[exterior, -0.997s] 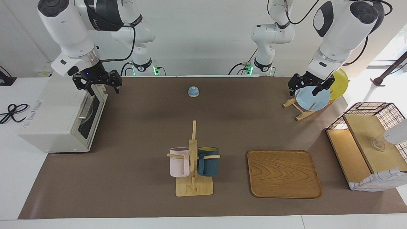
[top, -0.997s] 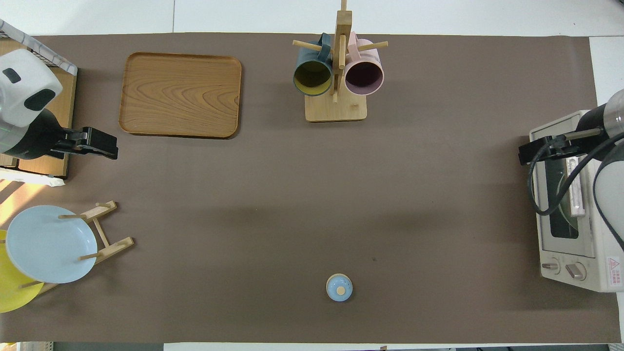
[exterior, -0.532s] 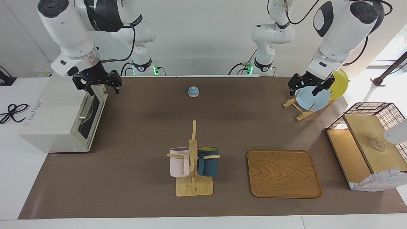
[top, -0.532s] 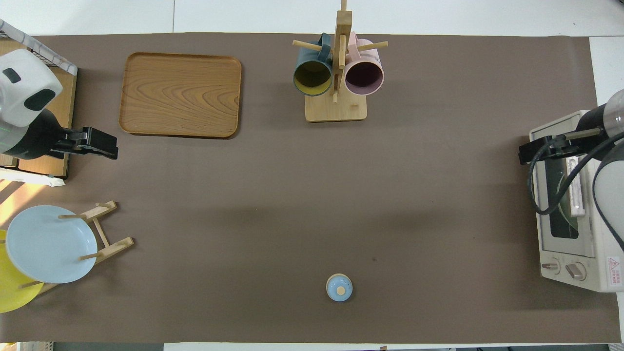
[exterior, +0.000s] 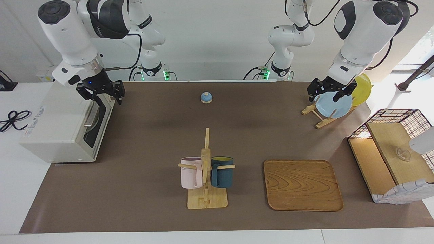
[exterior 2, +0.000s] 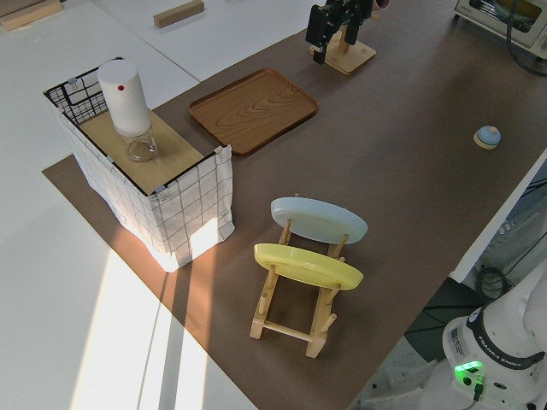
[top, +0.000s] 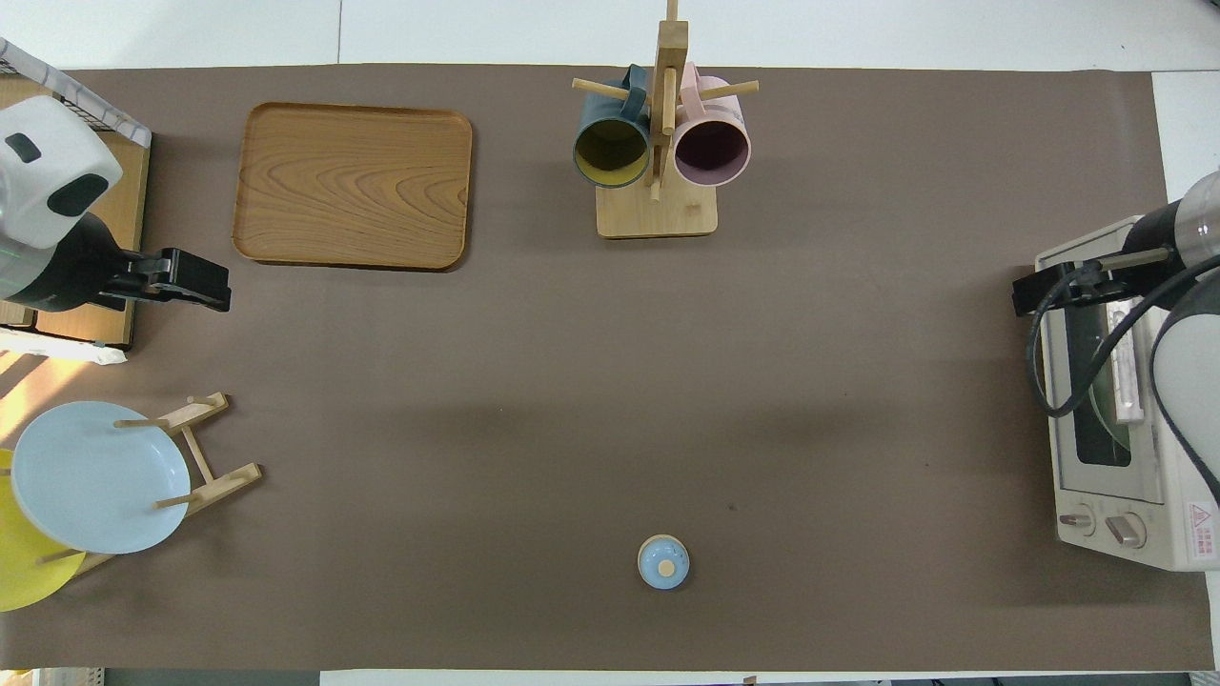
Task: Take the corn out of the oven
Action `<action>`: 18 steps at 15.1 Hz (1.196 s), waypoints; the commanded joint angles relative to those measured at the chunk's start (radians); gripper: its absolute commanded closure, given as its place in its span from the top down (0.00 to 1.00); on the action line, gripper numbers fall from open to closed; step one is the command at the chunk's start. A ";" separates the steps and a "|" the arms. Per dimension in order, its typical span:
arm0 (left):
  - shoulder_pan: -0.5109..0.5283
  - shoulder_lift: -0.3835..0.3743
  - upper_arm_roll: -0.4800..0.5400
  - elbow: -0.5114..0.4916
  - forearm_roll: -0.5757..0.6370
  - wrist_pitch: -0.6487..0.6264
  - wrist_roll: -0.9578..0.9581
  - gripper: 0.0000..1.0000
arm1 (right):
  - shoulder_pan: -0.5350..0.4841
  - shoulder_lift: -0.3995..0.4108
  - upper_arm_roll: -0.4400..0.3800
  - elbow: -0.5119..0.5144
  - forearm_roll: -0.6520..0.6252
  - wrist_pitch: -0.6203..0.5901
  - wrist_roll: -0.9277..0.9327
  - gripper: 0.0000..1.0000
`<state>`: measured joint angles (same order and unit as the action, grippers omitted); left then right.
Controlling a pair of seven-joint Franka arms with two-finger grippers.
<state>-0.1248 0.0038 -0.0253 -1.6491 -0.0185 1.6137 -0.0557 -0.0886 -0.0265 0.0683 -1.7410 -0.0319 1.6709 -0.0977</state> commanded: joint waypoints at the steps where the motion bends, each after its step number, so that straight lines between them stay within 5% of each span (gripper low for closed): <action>1: 0.010 -0.015 -0.010 -0.006 0.022 -0.011 0.005 1.00 | -0.037 -0.050 0.004 -0.083 0.007 0.047 -0.031 0.34; 4: 0.010 -0.015 -0.010 -0.005 0.022 -0.011 0.004 1.00 | -0.072 -0.075 0.004 -0.156 0.007 0.110 -0.072 0.02; 18: 0.010 -0.015 -0.010 -0.005 0.022 -0.011 0.004 1.00 | -0.204 -0.059 0.002 -0.268 0.006 0.285 -0.275 0.00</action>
<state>-0.1248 0.0038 -0.0253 -1.6491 -0.0185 1.6137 -0.0557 -0.2544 -0.0701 0.0645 -1.9633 -0.0320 1.9059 -0.3127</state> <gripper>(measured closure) 0.000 0.991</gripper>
